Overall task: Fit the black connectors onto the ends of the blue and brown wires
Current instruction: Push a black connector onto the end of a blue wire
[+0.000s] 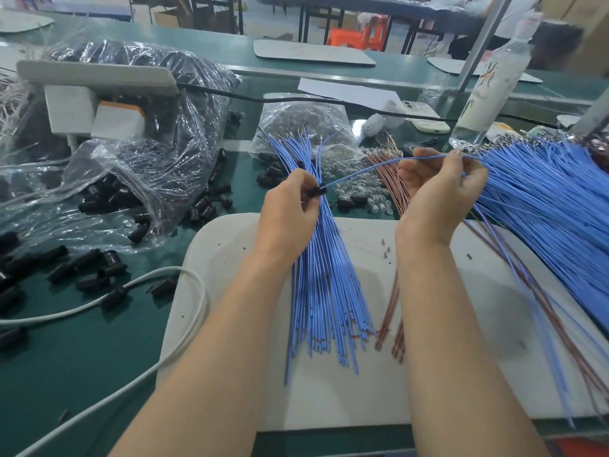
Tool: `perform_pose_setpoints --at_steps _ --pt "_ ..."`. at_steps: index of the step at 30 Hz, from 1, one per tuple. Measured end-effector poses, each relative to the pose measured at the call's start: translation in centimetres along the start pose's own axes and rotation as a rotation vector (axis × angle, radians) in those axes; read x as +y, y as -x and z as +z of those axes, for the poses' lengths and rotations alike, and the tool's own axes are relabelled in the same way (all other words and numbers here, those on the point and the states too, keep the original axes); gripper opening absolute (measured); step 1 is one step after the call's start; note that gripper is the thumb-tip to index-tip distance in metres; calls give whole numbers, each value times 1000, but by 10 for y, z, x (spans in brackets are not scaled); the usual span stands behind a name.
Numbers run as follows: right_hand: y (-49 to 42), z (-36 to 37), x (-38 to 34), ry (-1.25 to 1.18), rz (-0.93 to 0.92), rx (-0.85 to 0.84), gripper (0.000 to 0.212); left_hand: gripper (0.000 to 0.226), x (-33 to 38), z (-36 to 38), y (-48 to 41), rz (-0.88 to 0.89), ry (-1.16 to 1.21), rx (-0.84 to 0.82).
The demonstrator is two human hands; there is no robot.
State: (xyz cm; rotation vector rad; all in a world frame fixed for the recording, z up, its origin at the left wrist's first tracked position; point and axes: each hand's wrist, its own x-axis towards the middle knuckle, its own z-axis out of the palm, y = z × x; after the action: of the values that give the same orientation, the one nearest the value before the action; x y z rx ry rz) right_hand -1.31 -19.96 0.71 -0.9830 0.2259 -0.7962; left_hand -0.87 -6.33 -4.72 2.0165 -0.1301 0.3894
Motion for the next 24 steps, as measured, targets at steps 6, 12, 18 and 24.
perform_pose_setpoints --at_steps 6,12,18,24 --pt "-1 -1 0 17 -17 26 18 17 1 0 0 15 2 -5" --pt "-1 0 2 16 -12 21 18 17 2 0 1 1 -1 -14" --pt "1 1 4 20 22 -17 16 14 5 3 3 36 2 -25" --pt "-5 -5 1 1 37 56 13 13 5 1 2 39 17 14"
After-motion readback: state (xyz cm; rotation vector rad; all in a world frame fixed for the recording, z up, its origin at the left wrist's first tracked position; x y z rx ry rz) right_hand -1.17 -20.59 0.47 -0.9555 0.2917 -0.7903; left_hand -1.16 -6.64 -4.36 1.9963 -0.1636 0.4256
